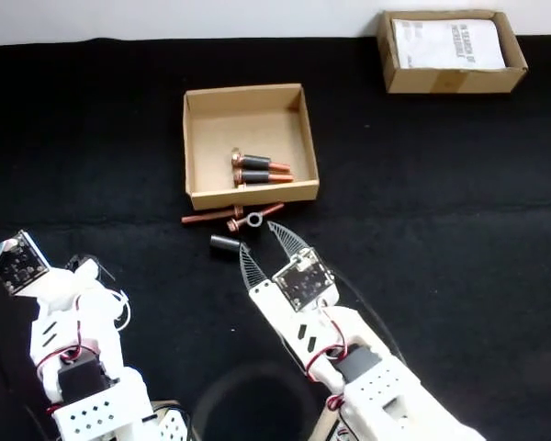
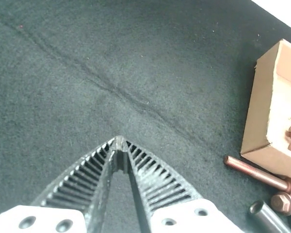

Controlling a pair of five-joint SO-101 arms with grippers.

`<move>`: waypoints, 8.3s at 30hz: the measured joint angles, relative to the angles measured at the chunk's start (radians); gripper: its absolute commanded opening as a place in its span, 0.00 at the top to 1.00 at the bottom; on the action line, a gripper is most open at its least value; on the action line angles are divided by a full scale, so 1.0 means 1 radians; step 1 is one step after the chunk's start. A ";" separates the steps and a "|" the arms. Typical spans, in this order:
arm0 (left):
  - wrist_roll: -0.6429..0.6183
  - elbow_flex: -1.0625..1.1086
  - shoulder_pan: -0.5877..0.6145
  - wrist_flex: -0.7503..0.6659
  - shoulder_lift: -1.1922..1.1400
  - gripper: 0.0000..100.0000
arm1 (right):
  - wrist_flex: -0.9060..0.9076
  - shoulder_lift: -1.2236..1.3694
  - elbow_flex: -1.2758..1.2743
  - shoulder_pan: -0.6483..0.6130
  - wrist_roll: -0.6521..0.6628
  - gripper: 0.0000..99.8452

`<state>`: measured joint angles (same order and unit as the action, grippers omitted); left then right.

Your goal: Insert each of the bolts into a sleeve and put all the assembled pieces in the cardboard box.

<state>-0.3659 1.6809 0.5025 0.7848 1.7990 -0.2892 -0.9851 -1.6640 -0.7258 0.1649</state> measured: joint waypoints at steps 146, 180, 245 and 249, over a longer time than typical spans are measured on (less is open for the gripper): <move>0.026 0.000 -0.054 0.055 0.000 0.99 | 1.453 1.266 1.479 0.199 0.025 0.88; 0.026 0.000 -0.054 0.061 0.000 0.99 | 1.364 1.310 1.375 0.195 0.026 0.87; -0.537 -1.151 -0.618 0.324 -1.430 0.88 | 1.666 0.285 0.927 0.341 -0.028 0.99; -0.672 -1.201 -0.655 0.324 -1.591 0.81 | 1.666 0.285 0.927 0.341 -0.028 0.99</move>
<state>-1.0380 0.4795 -0.1527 1.1086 0.2079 1.3771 -0.6997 -0.7373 -0.3851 0.1373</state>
